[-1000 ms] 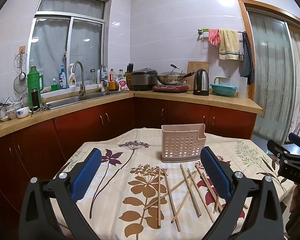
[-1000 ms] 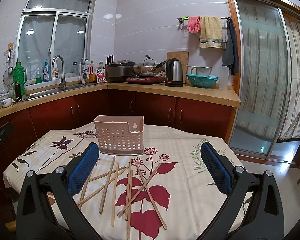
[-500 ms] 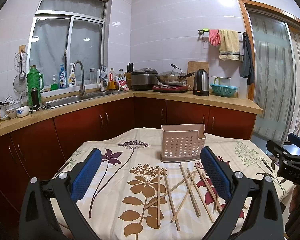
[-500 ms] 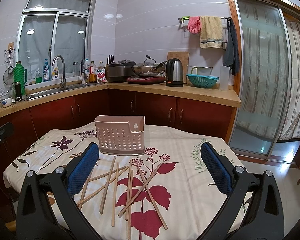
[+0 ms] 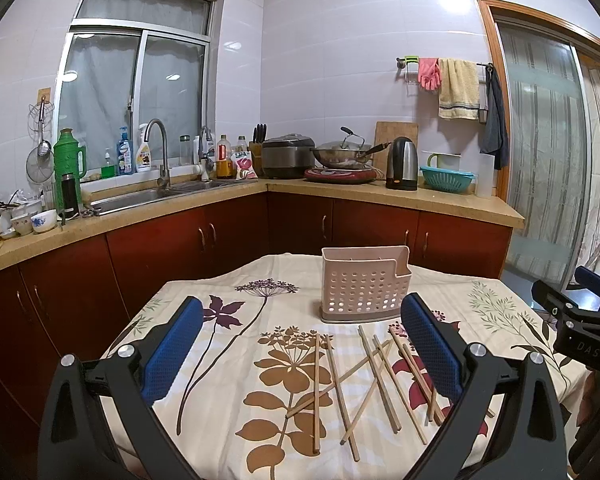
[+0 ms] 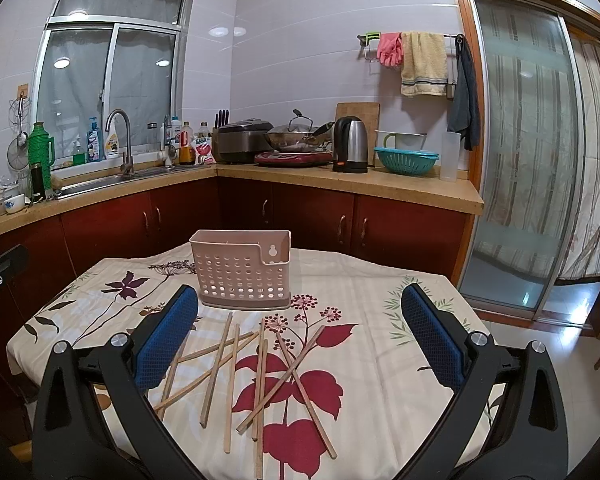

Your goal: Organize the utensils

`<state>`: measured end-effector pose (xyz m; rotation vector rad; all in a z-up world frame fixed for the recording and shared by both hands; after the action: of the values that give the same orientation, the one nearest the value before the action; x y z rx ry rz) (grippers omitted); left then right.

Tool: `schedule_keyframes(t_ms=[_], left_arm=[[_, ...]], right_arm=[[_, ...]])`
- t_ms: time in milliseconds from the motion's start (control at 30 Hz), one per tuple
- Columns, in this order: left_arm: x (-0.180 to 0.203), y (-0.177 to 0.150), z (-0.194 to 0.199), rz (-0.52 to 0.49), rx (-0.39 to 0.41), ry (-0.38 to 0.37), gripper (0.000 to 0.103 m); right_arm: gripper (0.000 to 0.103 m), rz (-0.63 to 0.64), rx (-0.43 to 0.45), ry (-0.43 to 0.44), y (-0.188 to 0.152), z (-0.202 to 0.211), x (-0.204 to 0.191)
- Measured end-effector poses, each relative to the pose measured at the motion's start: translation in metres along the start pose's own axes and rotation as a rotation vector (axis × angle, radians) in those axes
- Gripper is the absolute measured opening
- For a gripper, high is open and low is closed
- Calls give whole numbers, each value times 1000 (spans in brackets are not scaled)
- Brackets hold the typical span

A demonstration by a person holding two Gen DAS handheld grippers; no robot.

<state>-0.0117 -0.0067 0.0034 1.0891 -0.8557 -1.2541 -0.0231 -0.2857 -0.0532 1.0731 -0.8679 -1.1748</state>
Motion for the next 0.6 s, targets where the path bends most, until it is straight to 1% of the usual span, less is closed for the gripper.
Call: schedule_keyframes(t_ms=[333,467,600], left_arm=[[5,-5,1,3,-8,-5,96],[10,-12,-7,7,-39,-14,96],[12,-20,-23,4,-75,-16,96]], right_arm=[[99,1,-1,-1,-1,-1,-2],[99,-5,-20,11,-7,-9,-2],[99,-7,-38,25,-21,-21,2]])
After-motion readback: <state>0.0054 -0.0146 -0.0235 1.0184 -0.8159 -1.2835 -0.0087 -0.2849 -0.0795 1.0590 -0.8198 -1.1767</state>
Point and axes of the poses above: each gripper's, at about its wrist camera, not at the fingertips, and z roughly against the way its jaws point, x to its right, y to its top, the point moved 1 cm from there along -z, roughly the way its jaws point, and after that the axes turned 8 degrees about y, right-handed, at the moved point
